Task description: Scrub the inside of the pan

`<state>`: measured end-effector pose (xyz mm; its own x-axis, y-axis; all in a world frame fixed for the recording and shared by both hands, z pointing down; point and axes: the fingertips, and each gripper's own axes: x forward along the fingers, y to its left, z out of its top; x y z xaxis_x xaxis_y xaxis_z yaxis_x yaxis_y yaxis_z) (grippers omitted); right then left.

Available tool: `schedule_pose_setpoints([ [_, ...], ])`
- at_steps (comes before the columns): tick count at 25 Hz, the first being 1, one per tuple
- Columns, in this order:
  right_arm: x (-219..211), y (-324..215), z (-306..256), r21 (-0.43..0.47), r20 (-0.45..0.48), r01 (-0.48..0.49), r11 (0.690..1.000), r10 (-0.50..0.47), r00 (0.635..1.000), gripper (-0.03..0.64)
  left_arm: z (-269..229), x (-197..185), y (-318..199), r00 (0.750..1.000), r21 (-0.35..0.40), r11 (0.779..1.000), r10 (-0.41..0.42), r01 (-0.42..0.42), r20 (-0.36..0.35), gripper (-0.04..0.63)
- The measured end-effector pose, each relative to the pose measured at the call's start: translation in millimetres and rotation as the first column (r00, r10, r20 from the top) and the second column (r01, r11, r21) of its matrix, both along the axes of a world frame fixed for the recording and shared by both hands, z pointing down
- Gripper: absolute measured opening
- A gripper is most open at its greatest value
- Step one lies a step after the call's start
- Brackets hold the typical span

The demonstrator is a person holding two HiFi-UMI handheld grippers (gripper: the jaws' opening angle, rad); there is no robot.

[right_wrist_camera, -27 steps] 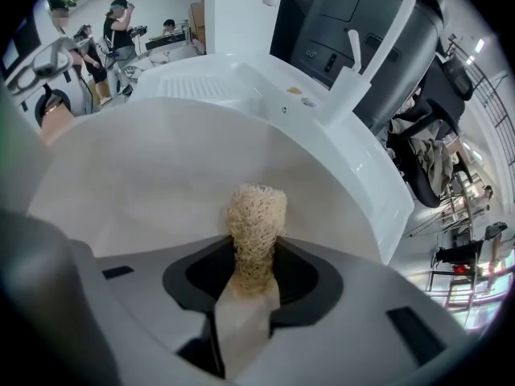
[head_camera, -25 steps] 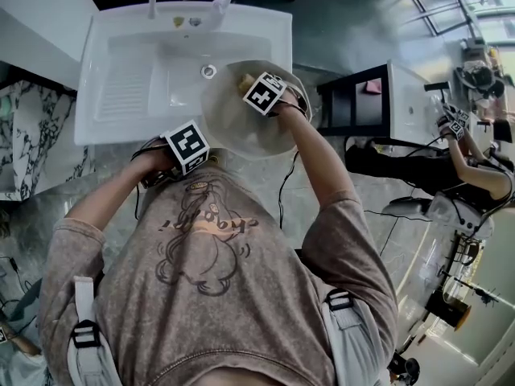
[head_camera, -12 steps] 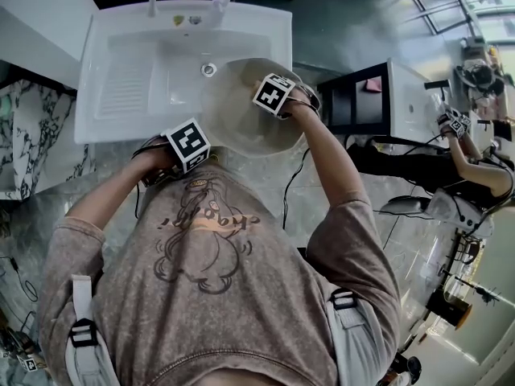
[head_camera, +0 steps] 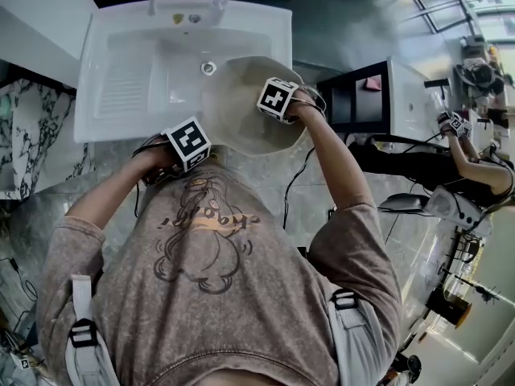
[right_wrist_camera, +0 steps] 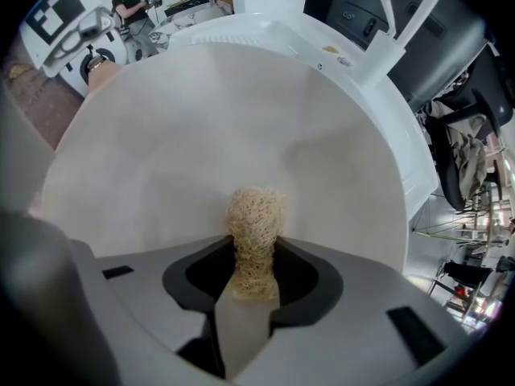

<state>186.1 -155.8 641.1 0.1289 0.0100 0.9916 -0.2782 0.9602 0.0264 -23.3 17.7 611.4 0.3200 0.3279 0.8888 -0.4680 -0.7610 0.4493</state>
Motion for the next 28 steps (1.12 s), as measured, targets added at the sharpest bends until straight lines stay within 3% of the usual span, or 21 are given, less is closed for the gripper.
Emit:
schedule_pose_setpoints([
  [7,-3,28,-3,-0.120,0.043,0.001,0.993,0.004,0.999,0.153,-3,1,0,1.000,-0.004,1.000,0.002,-0.002,0.002,0.058],
  [28,-48,95,-12,-0.256,0.191,0.078,0.964,-0.028,0.981,0.153,-2,3,1,1.000,-0.009,1.000,-0.001,0.001,0.008,0.058],
])
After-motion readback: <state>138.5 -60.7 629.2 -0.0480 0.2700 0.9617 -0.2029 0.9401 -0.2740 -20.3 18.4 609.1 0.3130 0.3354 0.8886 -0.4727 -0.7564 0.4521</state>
